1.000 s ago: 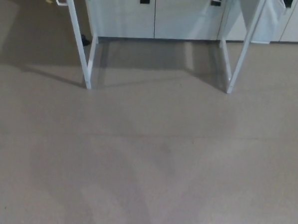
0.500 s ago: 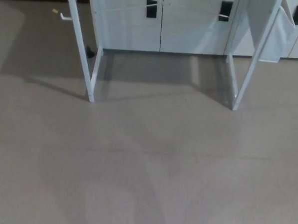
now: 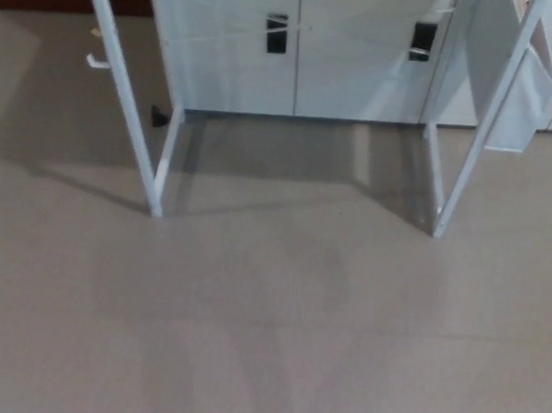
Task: The robot walks towards a file tray kept in the middle of a desk and uses its right hand to grab a tray and pulls it out towards itself
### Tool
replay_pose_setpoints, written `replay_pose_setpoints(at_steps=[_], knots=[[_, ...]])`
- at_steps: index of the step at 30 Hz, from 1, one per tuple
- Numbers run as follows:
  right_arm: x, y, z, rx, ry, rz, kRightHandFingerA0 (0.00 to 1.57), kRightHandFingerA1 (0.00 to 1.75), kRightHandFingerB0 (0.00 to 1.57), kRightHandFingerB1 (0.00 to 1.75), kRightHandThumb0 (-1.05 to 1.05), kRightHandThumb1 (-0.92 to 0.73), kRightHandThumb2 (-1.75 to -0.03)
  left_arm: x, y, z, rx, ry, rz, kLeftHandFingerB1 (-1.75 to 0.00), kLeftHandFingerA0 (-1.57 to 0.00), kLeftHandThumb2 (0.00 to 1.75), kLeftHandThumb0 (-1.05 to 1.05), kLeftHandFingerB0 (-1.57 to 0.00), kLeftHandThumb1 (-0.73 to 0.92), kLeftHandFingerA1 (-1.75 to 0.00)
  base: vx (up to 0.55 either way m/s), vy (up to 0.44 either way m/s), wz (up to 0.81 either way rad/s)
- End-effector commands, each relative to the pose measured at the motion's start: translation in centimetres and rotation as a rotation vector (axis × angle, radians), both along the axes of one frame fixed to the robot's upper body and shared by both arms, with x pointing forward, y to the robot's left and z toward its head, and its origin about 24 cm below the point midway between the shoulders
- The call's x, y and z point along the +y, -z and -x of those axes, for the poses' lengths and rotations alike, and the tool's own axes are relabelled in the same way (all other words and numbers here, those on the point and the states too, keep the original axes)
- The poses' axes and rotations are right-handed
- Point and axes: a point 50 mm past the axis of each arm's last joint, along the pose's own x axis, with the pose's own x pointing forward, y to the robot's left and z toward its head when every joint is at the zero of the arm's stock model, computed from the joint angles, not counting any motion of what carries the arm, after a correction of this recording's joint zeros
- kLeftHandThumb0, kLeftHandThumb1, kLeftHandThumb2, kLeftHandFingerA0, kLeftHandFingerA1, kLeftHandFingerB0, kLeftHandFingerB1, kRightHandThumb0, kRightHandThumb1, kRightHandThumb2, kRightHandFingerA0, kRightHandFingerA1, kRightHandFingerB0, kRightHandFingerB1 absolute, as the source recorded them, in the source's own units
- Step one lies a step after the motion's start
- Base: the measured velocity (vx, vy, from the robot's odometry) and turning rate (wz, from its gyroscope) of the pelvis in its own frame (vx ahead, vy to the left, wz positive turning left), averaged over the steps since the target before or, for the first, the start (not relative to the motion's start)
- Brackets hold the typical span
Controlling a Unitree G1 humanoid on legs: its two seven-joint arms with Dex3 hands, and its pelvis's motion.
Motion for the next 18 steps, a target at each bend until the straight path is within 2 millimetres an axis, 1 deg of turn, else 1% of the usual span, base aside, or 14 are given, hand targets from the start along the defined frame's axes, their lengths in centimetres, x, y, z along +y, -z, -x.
replay_pose_setpoints(at_steps=[1, 2, 3, 7, 9, 13, 15, 16, 17, 18], knots=[[-0.04, -0.15, -0.61, -0.028, 0.0, -0.007, 0.64, 0.5, 0.49, 0.4, -0.34, -0.62, -0.58, 0.82, -0.63, -0.6, -0.021, 0.007, -0.029, -0.72, -0.52, 0.97, -0.27, -0.4, 0.29, -0.83, 0.41, 0.139, -0.65], [-0.04, -0.15, -0.61, -0.027, -0.014, -0.001, 0.64, 0.5, 0.49, 0.4, -0.36, -0.63, -0.58, 0.84, -0.6, -0.65, -0.022, 0.007, -0.027, -0.79, -0.45, 0.94, -0.25, -0.37, 0.32, -0.96, 0.4, 0.158, -0.44], [-0.03, -0.13, -0.6, -0.024, -0.01, 0.002, 0.66, 0.51, 0.49, 0.4, -0.36, -0.62, -0.58, 0.83, -0.56, -0.59, -0.016, 0.0, -0.022, -0.71, -0.51, 0.97, -0.26, -0.39, 0.31, -0.82, 0.41, 0.154, -0.08], [-0.02, -0.09, -0.42, -0.024, 0.003, -0.013, 0.64, 0.5, 0.49, 0.41, -0.34, -0.62, -0.58, 0.73, -0.65, -0.52, -0.015, 0.007, -0.024, -0.69, -0.49, 0.97, -0.25, -0.37, 0.31, -0.8, 0.34, 0.074, 0.07], [0.01, -0.11, -0.43, -0.025, -0.007, -0.007, 0.66, 0.51, 0.49, 0.41, -0.35, -0.62, -0.58, 0.81, -0.7, -0.53, -0.017, 0.025, -0.035, -0.7, -0.52, 0.97, -0.27, -0.37, 0.31, -0.81, 0.35, -0.009, 0.16], [0.1, -0.07, -0.38, -0.029, -0.001, -0.016, 0.64, 0.51, 0.49, 0.41, -0.34, -0.62, -0.58, 0.85, -0.74, -0.55, -0.017, 0.017, -0.033, -0.7, -0.51, 0.97, -0.27, -0.38, 0.31, -0.82, 0.36, -0.114, 0.26], [0.12, -0.07, -0.39, -0.029, -0.002, -0.017, 0.64, 0.51, 0.49, 0.41, -0.34, -0.62, -0.58, 0.78, -0.81, -0.57, -0.021, 0.02, -0.033, -0.7, -0.5, 0.98, -0.26, -0.38, 0.31, -0.82, 0.52, -0.127, 0.29], [0.11, -0.06, -0.39, -0.027, -0.002, -0.016, 0.64, 0.5, 0.49, 0.41, -0.34, -0.63, -0.58, 0.77, -0.8, -0.59, -0.02, 0.02, -0.035, -0.76, -0.44, 0.94, -0.24, -0.37, 0.33, -0.95, 0.45, -0.121, 0.74], [0.12, -0.05, -0.36, -0.026, 0.002, -0.016, 0.65, 0.51, 0.5, 0.41, -0.34, -0.62, -0.58, 0.78, -0.76, -0.58, -0.017, 0.02, -0.038, -0.71, -0.52, 0.98, -0.25, -0.38, 0.31, -0.82, 0.45, -0.127, 0.38], [0.15, -0.05, -0.35, -0.03, 0.005, -0.017, 0.64, 0.51, 0.5, 0.41, -0.34, -0.62, -0.58, 0.82, -0.69, -0.51, -0.015, 0.016, -0.033, -0.71, -0.52, 0.97, -0.26, -0.38, 0.31, -0.82, 0.44, -0.122, 0.12]])
